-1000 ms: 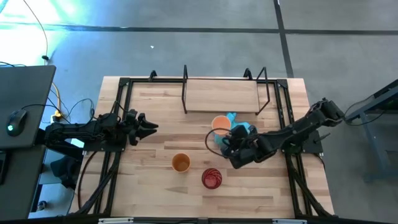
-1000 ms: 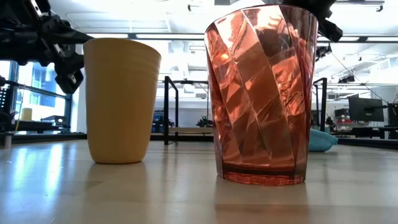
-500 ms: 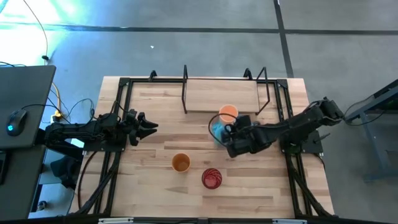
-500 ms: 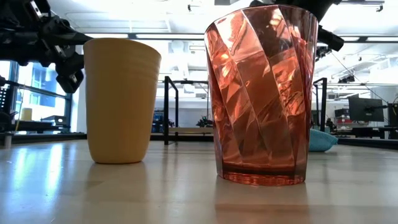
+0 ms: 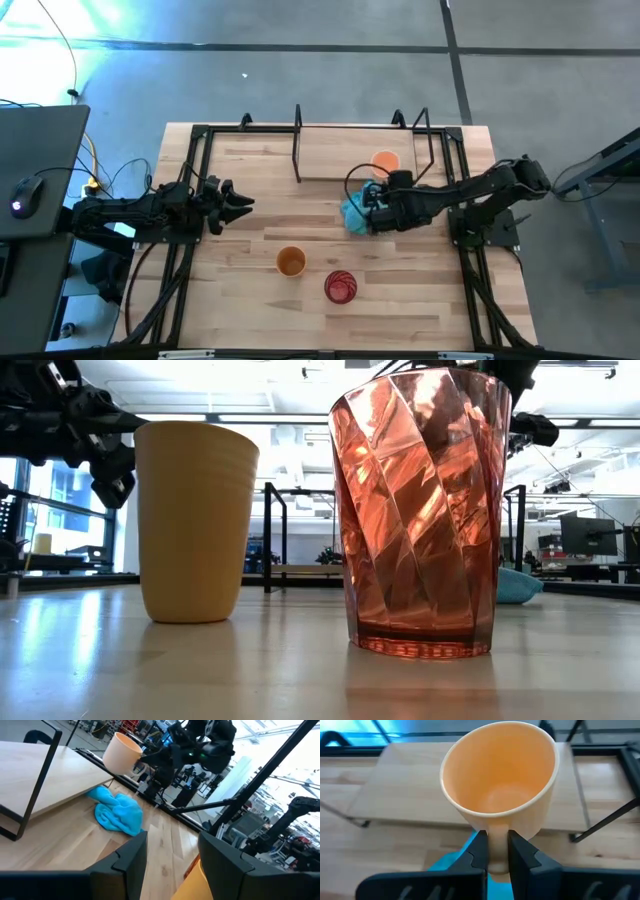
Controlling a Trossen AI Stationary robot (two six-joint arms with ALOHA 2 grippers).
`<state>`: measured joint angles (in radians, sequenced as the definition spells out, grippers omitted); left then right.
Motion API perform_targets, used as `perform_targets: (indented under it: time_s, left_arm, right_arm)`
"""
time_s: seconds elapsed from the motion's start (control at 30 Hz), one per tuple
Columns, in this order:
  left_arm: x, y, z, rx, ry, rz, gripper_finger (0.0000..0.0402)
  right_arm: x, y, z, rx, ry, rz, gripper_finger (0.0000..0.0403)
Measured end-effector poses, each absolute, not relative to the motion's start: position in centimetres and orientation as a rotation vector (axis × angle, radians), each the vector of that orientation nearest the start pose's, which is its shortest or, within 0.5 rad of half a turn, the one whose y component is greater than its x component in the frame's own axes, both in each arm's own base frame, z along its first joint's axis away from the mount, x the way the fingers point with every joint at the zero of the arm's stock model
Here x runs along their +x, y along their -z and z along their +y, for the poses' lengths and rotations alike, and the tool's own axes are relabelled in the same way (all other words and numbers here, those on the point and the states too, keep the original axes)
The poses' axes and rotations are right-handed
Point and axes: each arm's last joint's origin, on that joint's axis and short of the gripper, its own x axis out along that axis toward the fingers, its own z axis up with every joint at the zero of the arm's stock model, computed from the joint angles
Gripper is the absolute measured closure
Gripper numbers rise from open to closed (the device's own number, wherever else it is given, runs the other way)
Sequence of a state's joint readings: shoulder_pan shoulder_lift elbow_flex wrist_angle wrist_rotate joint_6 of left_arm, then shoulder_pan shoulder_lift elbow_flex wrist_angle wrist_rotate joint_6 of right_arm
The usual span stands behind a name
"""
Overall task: Stack small to large cups/mugs on shelf
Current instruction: Put the orange mug on the shelf
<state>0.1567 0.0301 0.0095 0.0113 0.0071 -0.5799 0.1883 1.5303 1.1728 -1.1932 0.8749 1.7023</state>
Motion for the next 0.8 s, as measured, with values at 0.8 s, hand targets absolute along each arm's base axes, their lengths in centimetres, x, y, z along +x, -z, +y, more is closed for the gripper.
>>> perform_targets:
  time_s: [0.8]
  left_arm:
    - [9.8, -16.6, 1.6, -0.556, -0.176, -0.046, 0.0236]
  right_arm:
    - [22.8, -23.6, -2.0, 0.632, 1.334, 0.437, 0.0388]
